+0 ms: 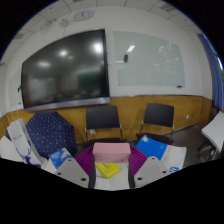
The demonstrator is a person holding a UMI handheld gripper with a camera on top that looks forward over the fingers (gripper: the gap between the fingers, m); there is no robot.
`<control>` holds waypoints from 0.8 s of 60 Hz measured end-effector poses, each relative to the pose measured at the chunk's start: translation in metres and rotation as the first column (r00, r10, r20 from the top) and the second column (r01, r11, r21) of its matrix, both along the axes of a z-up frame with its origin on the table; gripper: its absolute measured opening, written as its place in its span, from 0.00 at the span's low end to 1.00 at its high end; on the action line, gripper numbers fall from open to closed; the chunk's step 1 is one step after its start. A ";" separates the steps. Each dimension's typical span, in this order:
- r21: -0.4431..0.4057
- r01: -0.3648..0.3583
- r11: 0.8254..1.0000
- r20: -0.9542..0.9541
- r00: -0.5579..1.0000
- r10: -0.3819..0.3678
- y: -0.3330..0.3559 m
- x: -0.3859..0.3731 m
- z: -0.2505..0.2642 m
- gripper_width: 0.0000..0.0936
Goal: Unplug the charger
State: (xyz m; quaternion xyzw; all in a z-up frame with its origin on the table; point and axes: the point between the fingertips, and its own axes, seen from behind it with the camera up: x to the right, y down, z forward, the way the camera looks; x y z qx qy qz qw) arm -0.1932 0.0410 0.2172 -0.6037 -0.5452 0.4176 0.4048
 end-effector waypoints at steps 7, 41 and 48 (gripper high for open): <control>0.020 0.020 1.000 0.119 0.993 -0.022 0.037 0.022 -0.059 0.48; 0.068 0.020 0.998 0.413 0.909 -0.046 0.074 0.057 -0.196 0.92; 0.044 0.022 0.999 0.399 0.916 -0.038 0.063 0.099 -0.142 0.92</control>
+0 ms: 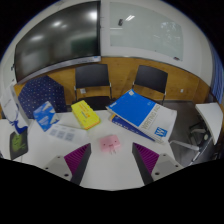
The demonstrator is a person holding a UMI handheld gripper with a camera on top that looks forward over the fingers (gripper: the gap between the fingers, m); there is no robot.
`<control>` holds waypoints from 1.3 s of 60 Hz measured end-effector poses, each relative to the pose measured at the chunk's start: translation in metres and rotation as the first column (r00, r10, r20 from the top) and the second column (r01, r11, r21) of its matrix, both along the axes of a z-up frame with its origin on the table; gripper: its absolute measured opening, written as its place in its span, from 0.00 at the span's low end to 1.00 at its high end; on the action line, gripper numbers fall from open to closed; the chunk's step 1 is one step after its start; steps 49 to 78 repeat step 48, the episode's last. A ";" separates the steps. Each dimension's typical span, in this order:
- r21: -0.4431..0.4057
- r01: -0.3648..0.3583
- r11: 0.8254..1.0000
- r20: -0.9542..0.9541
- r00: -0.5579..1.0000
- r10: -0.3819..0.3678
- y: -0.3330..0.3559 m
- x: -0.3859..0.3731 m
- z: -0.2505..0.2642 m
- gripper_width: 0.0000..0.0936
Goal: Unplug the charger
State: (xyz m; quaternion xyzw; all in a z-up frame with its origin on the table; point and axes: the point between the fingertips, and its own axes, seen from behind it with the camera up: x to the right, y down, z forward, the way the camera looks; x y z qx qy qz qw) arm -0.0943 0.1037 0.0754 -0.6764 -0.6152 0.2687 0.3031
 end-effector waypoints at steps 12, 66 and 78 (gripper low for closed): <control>-0.004 0.010 1.000 -0.014 1.000 -0.010 -0.023 0.111 0.098 0.91; 0.092 0.040 0.995 -0.011 0.999 -0.039 -0.095 0.366 0.141 0.91; 0.092 0.040 0.995 -0.011 0.999 -0.039 -0.095 0.366 0.141 0.91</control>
